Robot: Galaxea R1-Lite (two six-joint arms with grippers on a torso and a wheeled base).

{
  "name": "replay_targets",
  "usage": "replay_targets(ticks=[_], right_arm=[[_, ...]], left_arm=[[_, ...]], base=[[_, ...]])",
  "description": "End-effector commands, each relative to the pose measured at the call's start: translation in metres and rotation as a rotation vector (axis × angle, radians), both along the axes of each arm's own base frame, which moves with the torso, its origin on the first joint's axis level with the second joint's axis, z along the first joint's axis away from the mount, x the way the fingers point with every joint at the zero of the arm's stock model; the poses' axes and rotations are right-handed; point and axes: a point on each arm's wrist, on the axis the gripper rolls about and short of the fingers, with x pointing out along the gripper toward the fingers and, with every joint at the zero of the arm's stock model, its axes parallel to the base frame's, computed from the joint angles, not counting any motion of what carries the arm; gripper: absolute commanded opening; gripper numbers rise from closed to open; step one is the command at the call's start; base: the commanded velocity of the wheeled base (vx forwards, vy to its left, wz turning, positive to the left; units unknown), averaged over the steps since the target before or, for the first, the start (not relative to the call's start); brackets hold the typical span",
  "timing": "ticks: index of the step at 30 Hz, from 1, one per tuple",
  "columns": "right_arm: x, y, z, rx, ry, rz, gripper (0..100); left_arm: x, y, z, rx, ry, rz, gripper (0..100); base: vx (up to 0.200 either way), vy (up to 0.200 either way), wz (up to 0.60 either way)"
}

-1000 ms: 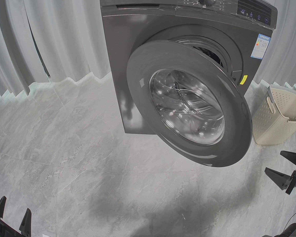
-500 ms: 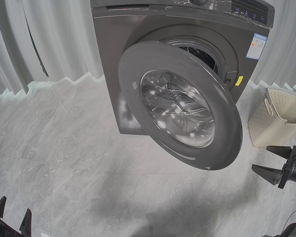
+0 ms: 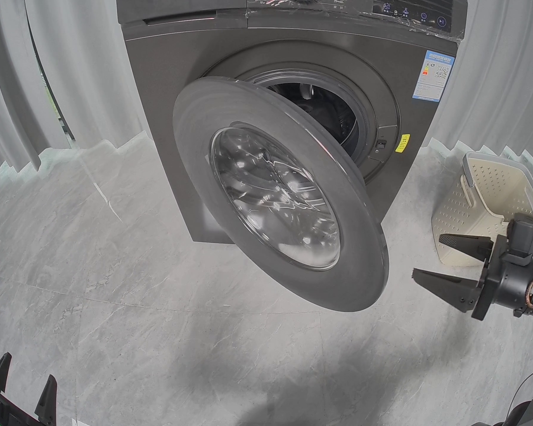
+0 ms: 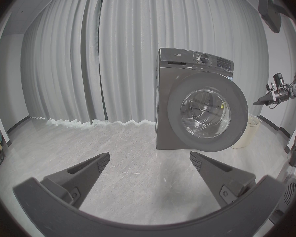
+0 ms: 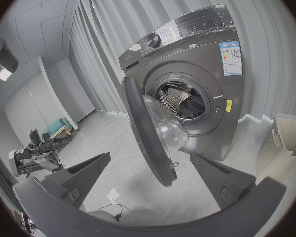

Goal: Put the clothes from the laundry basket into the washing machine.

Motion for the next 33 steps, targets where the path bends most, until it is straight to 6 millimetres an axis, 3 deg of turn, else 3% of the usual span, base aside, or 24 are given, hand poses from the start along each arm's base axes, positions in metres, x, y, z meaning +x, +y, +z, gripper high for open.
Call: replay_targets(ticks=[1,10,16,28,33], right_arm=[[0.015,0.017,-0.013,-0.03,0.051,0.019,100],[0.015,0.034,-0.012,-0.034,0.048,0.086,100],[0.033,0.036,-0.016,-0.059,0.063,-0.056,100],[0.074,-0.041,-0.003,-0.044,-0.033,-0.471,100],[0.083,-0.051,-0.012,-0.042,-0.04,-0.522,100]], left_arm=[[0.001,0.0,-0.005,0.0,0.007,0.0,100],[0.001,0.0,-0.005,-0.007,0.01,-0.009,100],[0.001,0.0,-0.005,-0.006,0.01,-0.009,100],[0.001,0.0,-0.005,-0.003,0.01,-0.009,100],[0.001,0.0,-0.005,-0.004,0.01,-0.009,100]], base=[[0.2,0.0,0.0],[0.044,0.0,0.0],[0.0,0.0,0.0],[0.0,0.0,0.0],[0.0,0.0,0.0]])
